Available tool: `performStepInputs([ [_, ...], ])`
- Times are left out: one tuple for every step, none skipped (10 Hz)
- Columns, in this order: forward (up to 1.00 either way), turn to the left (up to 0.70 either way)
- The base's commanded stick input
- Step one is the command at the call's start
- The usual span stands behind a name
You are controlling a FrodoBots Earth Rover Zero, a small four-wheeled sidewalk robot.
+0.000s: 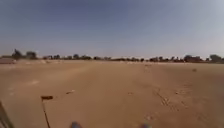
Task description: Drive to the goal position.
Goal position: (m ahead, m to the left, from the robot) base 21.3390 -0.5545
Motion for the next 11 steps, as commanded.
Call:
performStepInputs([
  [0.50, 0.00],
  [0.50, 0.00],
  [0.50, 0.00],
  [0.50, 0.00],
  [0.50, 0.00],
  [0.50, 0.00],
  [0.50, 0.00],
  [0.50, 0.00],
  [0.50, 0.00],
  [0.50, 0.00],
  [0.50, 0.00],
])
